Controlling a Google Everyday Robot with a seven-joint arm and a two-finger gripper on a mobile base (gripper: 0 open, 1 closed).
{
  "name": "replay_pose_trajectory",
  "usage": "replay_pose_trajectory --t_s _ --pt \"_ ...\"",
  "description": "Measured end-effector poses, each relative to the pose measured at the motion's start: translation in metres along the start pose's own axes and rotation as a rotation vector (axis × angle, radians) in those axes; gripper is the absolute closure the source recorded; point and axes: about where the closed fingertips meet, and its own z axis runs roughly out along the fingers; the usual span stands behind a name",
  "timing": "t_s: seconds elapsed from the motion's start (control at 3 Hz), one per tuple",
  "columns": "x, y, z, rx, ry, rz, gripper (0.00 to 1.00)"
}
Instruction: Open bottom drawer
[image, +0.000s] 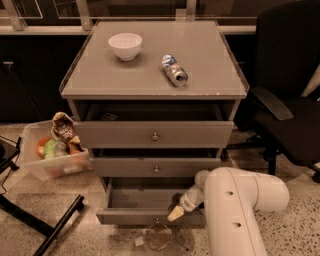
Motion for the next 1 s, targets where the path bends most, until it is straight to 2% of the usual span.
replay_pose_trajectory --t_s 0.67,1.0 --pt "0.020 0.017 -0.009 -0.014 -0.004 0.000 0.89" --pt "0.033 0.029 -0.007 -0.019 0.011 0.013 1.00"
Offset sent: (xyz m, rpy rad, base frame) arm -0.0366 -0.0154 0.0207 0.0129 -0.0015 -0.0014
